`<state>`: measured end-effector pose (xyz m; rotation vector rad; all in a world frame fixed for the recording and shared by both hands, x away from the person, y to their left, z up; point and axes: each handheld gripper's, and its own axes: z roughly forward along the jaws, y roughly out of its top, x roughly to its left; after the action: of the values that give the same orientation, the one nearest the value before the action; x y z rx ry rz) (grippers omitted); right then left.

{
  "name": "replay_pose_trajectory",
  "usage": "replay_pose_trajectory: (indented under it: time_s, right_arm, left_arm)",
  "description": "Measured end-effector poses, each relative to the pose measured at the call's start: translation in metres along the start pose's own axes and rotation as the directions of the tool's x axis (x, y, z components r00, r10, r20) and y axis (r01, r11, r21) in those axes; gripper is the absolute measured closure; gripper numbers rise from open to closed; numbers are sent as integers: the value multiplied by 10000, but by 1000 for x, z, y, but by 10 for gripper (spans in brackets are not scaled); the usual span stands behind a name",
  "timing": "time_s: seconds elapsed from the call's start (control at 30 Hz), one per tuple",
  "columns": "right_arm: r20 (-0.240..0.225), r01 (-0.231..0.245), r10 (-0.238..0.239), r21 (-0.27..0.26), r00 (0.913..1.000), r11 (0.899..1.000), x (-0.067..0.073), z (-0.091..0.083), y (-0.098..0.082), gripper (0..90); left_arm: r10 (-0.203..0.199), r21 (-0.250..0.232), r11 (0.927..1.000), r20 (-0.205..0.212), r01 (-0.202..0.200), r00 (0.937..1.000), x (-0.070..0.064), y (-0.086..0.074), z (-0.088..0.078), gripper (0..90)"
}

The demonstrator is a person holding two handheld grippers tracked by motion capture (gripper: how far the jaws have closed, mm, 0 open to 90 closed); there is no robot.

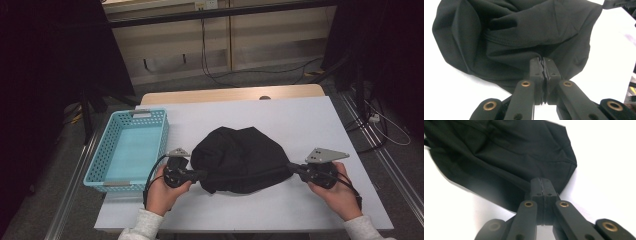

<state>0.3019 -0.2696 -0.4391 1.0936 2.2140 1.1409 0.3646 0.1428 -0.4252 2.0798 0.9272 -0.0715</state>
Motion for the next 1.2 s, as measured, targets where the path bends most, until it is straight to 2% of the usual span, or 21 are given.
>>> replay_pose_trajectory:
  time_s: [0.17, 0.33, 0.4, 0.47, 0.5, 0.57, 0.67, 0.73, 0.83, 0.93, 1.03, 1.1, 1.2]
  right_arm:
    - [-446, -64, 64, -8, 9990, 10000, 4, -8, -2, 900]
    - [-803, -40, 57, 206, 9968, 9998, 7, -11, -10, 900]
    - [-566, 157, -128, 511, 9983, 9986, 9, -9, -14, 895]
    - [-633, 220, -175, 707, 9978, 9973, 10, -5, -17, 842]
    - [-469, 233, -200, 717, 9987, 9972, 10, -5, -16, 832]
    - [-409, 270, -248, 529, 9989, 9982, 10, -7, -13, 780]
    - [-223, 147, -140, 329, 9997, 9994, 8, -8, -10, 747]
    - [-484, 238, -223, 308, 9986, 9992, 8, -7, -11, 741]
    - [-658, 570, -550, 297, 9963, 9979, 12, -1, -11, 653]
    - [-966, 839, -795, 423, 9921, 9956, 15, 9, -11, 651]
    - [-1131, 846, -768, 657, 9906, 9942, 13, 16, -14, 574]
    - [-1223, 1002, -886, 918, 9885, 9907, 11, 18, -19, 558]
    - [-1324, 1239, -1126, 809, 9848, 9890, 9, 18, -23, 537]
  left_arm:
    - [-11, -71, 10000, 44, 12, 10000, -2, -1, -7, 875]
    - [48, 156, 9999, 175, -51, 9998, -6, -6, -8, 876]
    - [113, 447, 9989, 150, -119, 9998, -7, -9, -2, 875]
    - [155, 533, 9985, 76, -159, 9999, -6, -10, 2, 875]
    - [178, 551, 9983, 81, -183, 9998, -6, -10, 2, 874]
    - [207, 508, 9985, 86, -211, 9997, -7, -9, 2, 874]
    - [224, 402, 9989, 54, -226, 9997, -6, -8, 0, 874]
    - [221, 318, 9993, 3, -221, 9998, -6, -8, -1, 874]
    - [238, 363, 9991, 4, -238, 9997, -5, -8, 0, 873]
    - [220, 444, 9988, 3, -220, 9998, -6, -8, 2, 873]
    - [231, 463, 9987, -18, -230, 9997, -6, -9, 3, 874]
    - [237, 508, 9984, -16, -236, 9997, -5, -9, 4, 873]
    - [224, 555, 9982, -24, -222, 9997, -5, -10, 5, 874]
